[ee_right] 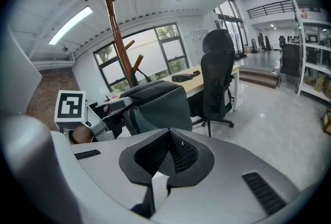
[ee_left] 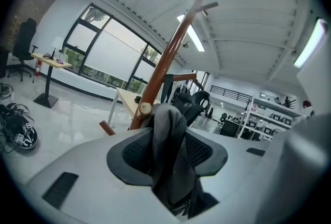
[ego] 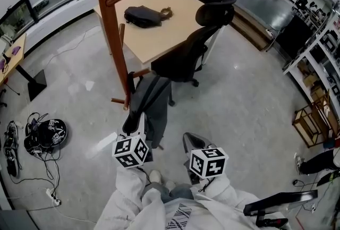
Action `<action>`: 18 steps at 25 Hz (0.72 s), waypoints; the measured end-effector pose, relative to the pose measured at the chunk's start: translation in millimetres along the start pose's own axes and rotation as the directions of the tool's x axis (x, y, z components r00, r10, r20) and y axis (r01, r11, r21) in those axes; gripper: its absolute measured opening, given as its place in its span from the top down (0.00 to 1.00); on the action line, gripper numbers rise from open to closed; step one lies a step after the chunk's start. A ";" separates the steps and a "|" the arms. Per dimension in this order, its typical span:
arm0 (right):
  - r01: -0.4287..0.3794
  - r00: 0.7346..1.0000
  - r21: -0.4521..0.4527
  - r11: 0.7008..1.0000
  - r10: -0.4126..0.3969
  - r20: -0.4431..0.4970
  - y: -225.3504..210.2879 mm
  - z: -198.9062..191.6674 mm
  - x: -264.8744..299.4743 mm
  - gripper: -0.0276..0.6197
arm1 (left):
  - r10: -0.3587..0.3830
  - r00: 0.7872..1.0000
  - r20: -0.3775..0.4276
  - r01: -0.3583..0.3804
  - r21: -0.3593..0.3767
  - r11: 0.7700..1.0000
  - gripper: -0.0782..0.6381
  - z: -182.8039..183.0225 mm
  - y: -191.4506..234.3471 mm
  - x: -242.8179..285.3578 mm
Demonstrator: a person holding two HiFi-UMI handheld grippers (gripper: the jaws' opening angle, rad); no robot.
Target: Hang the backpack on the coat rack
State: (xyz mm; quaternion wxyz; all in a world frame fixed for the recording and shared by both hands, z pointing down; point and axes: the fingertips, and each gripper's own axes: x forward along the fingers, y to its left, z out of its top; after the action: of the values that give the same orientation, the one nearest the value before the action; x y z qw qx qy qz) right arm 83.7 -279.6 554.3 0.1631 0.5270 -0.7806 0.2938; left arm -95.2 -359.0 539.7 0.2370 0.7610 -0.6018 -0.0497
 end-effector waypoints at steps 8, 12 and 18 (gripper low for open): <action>-0.018 1.000 -0.002 1.000 0.018 -0.008 7.3 -5.2 1.9 0.94 | 0.067 0.996 -0.053 -0.068 -0.013 0.998 0.57 -3.1 6.9 0.1; -0.021 1.000 -0.002 1.000 0.021 -0.002 8.2 -4.1 1.2 0.94 | 0.059 0.996 -0.072 -0.062 -0.031 0.998 0.54 -5.4 6.9 0.2; -0.028 1.000 0.000 1.000 0.028 0.005 9.0 -4.5 -0.4 0.94 | 0.035 0.997 -0.070 -0.038 -0.040 0.998 0.54 -2.9 1.9 -2.9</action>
State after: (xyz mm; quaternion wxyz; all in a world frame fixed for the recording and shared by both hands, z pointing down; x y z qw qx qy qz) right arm 75.3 -274.0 555.0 0.1572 0.5167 -0.7884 0.2946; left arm -96.6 -355.7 542.5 0.2742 0.7461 -0.6059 -0.0316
